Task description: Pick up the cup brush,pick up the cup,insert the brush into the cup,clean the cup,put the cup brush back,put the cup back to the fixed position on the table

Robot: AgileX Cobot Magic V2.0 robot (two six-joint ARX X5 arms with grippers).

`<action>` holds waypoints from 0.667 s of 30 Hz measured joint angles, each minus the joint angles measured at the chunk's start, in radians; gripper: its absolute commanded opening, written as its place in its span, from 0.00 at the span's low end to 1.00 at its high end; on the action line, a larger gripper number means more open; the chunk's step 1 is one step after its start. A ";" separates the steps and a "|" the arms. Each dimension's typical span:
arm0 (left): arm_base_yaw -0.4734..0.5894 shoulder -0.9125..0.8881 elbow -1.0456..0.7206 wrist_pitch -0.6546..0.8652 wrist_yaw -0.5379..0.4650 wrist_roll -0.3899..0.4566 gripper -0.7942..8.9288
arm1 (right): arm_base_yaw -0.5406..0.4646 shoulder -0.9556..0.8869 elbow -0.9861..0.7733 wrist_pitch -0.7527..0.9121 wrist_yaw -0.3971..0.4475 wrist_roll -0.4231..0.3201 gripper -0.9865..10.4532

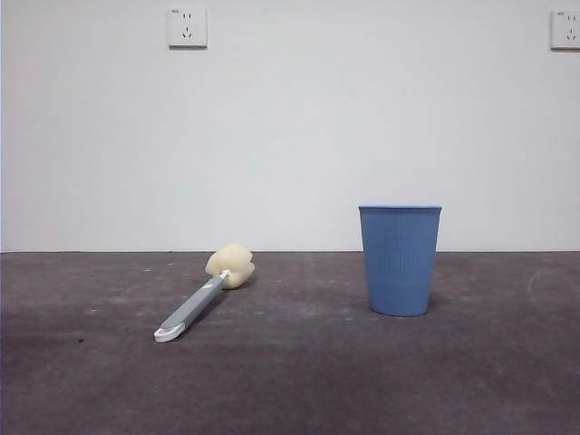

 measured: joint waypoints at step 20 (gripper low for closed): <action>-0.002 0.105 0.003 -0.008 -0.096 0.022 0.61 | 0.001 0.026 0.000 -0.011 0.002 -0.001 0.66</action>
